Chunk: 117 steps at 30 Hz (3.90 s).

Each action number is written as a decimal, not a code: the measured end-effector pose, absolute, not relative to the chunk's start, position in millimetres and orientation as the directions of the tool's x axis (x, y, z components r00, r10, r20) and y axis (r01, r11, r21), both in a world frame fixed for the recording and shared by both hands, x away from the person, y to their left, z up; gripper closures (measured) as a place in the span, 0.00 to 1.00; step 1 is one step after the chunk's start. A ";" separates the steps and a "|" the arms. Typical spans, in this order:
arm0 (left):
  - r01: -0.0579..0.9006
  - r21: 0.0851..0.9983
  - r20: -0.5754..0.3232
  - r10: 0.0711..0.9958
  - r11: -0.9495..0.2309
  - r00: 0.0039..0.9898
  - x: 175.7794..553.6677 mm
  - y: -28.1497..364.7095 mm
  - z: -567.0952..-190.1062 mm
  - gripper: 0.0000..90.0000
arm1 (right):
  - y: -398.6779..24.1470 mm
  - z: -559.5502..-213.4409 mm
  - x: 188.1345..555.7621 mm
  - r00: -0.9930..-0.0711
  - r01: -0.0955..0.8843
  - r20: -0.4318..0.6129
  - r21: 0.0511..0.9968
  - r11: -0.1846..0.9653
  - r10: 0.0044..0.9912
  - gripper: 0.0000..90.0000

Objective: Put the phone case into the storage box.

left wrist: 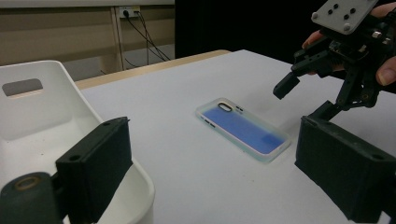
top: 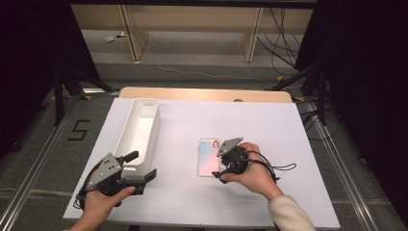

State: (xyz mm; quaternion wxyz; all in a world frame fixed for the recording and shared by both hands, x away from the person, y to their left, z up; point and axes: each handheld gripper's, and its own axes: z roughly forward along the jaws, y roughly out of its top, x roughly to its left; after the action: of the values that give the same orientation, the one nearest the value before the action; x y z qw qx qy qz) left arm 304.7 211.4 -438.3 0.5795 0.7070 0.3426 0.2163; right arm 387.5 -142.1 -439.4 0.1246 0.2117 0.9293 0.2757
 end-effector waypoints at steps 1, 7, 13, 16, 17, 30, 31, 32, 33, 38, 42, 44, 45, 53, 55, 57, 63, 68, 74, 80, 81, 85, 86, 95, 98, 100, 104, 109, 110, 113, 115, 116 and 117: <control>0.235 0.968 -0.093 0.735 -0.092 0.672 304.8 211.3 -438.3 0.11 | -140.9 -439.0 388.1 -0.886 0.315 -0.119 0.555 0.770 0.448 0.30; 0.235 0.968 -0.094 0.736 -0.090 0.671 304.5 211.1 -438.3 0.11 | -130.6 -441.0 389.8 -0.904 0.302 -0.123 0.492 0.816 0.409 0.31; 0.236 0.967 -0.095 0.735 -0.091 0.671 304.8 211.3 -438.4 0.11 | -120.1 -445.2 392.5 -0.910 0.286 -0.156 0.434 0.854 0.384 0.31; 0.236 0.967 -0.095 0.735 -0.091 0.672 304.7 211.3 -438.8 0.11 | -117.2 -443.8 394.3 -0.916 0.275 -0.169 0.397 0.876 0.364 0.31; 0.237 0.967 -0.096 0.734 -0.091 0.672 304.4 211.0 -438.7 0.11 | -116.2 -443.3 395.5 -0.915 0.270 -0.179 0.395 0.878 0.361 0.31; 0.238 0.967 -0.099 0.729 -0.089 0.677 304.4 210.7 -438.9 0.11 | -99.3 -446.0 399.3 -0.929 0.223 -0.215 0.324 0.920 0.301 0.39; 0.238 0.967 -0.099 0.729 -0.089 0.677 304.4 210.7 -438.9 0.11 | -97.9 -446.2 399.0 -0.929 0.222 -0.218 0.320 0.921 0.300 0.39; 0.238 0.967 -0.097 0.730 -0.091 0.677 304.3 210.7 -438.8 0.11 | -96.8 -445.9 398.7 -0.930 0.218 -0.222 0.307 0.926 0.293 0.40; 0.237 0.968 -0.099 0.730 -0.088 0.677 304.4 210.8 -438.6 0.11 | -95.7 -446.1 398.7 -0.933 0.214 -0.218 0.306 0.928 0.287 0.40; 0.237 0.968 -0.099 0.729 -0.088 0.677 304.7 211.1 -438.8 0.11 | -92.7 -447.0 400.7 -0.940 0.179 -0.236 0.276 0.944 0.247 0.41; 0.235 0.968 -0.096 0.730 -0.090 0.677 304.3 211.1 -438.5 0.11 | -90.0 -448.3 400.9 -0.943 0.168 -0.239 0.267 0.949 0.234 0.41; 0.230 0.969 -0.098 0.726 -0.086 0.681 304.8 211.0 -438.7 0.11 | -88.6 -449.1 400.1 -0.943 0.168 -0.237 0.264 0.950 0.233 0.42; 0.229 0.970 -0.098 0.725 -0.084 0.681 304.8 210.9 -438.7 0.11 | -87.3 -449.2 400.1 -0.945 0.162 -0.237 0.257 0.953 0.225 0.42; 0.234 0.968 -0.100 0.728 -0.086 0.678 304.6 210.9 -438.7 0.11 | -84.5 -449.9 399.9 -0.944 0.169 -0.235 0.252 0.953 0.229 0.43; 0.234 0.968 -0.099 0.728 -0.086 0.679 304.6 210.8 -438.9 0.11 | -84.2 -449.7 400.9 -0.947 0.156 -0.237 0.247 0.956 0.216 0.43; 0.235 0.968 -0.098 0.728 -0.088 0.678 304.5 210.8 -438.8 0.11 | -83.8 -449.6 400.5 -0.946 0.154 -0.245 0.243 0.958 0.214 0.43; 0.232 0.969 -0.095 0.728 -0.090 0.679 304.3 210.7 -438.4 0.11 | -82.1 -449.5 399.0 -0.946 0.155 -0.245 0.231 0.960 0.212 0.44; 0.228 0.970 -0.098 0.725 -0.084 0.682 305.0 210.7 -438.7 0.11 | -79.4 -451.0 400.3 -0.951 0.127 -0.250 0.217 0.968 0.181 0.46; 0.228 0.970 -0.098 0.724 -0.083 0.683 305.0 211.0 -438.7 0.11 | -76.4 -452.1 400.0 -0.951 0.128 -0.253 0.201 0.971 0.178 0.46; 0.231 0.969 -0.097 0.727 -0.087 0.680 304.3 211.3 -438.1 0.11 | -76.0 -455.5 400.3 -0.952 0.130 -0.255 0.171 0.977 0.172 0.46; 0.231 0.969 -0.097 0.727 -0.087 0.680 304.4 211.4 -438.1 0.11 | -76.0 -456.5 400.8 -0.954 0.124 -0.253 0.166 0.978 0.164 0.46; 0.229 0.970 -0.098 0.725 -0.084 0.682 304.8 211.1 -438.5 0.11 | -75.4 -457.2 400.8 -0.953 0.125 -0.254 0.160 0.979 0.163 0.46; 0.229 0.970 -0.098 0.725 -0.084 0.682 304.8 211.1 -438.5 0.11 | -75.4 -457.2 400.8 -0.953 0.125 -0.254 0.160 0.979 0.163 0.46; 0.231 0.969 -0.096 0.727 -0.088 0.680 304.3 211.4 -438.3 0.11 | -71.4 -457.6 401.5 -0.961 0.077 -0.253 0.132 0.988 0.109 0.51; 0.230 0.969 -0.095 0.727 -0.088 0.680 304.3 211.3 -438.2 0.11 | -70.8 -457.3 399.8 -0.964 0.045 -0.255 0.121 0.992 0.075 0.57; 0.230 0.969 -0.095 0.727 -0.089 0.680 304.3 211.3 -438.2 0.11 | -69.8 -457.0 397.3 -0.965 0.067 -0.245 0.120 0.991 0.095 0.60; 0.230 0.969 -0.095 0.727 -0.089 0.680 304.3 211.4 -438.3 0.11 | -70.1 -457.4 397.8 -0.969 0.037 -0.237 0.119 0.992 0.065 0.68; 0.229 0.969 -0.096 0.727 -0.087 0.680 303.9 211.4 -438.2 0.11 | -69.6 -457.1 394.6 -0.973 0.052 -0.216 0.117 0.992 0.077 0.75; 0.229 0.969 -0.095 0.726 -0.088 0.681 304.0 211.4 -438.2 0.11 | -70.0 -457.9 395.9 -0.974 0.032 -0.219 0.120 0.992 0.058 0.76; 0.230 0.969 -0.097 0.726 -0.087 0.681 304.1 211.4 -438.2 0.11 | -69.7 -457.7 396.2 -0.975 0.023 -0.218 0.114 0.993 0.047 0.79; 0.231 0.969 -0.096 0.725 -0.089 0.682 304.4 211.5 -438.4 0.11 | -68.4 -457.6 393.1 -0.976 0.049 -0.206 0.112 0.993 0.071 0.83; 0.231 0.969 -0.096 0.725 -0.089 0.682 304.4 211.5 -438.4 0.11 | -68.4 -457.6 393.1 -0.976 0.049 -0.206 0.112 0.993 0.071 0.83; 0.226 0.970 -0.097 0.722 -0.084 0.685 304.9 211.2 -438.9 0.11 | -68.4 -457.8 393.8 -0.977 0.028 -0.209 0.105 0.994 0.049 0.85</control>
State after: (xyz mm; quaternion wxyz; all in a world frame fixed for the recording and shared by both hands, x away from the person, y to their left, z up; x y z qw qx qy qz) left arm 304.9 211.2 -438.9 0.5875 0.7053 0.3361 0.2109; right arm 393.8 -68.4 -457.8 0.1064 0.0194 0.9928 0.0510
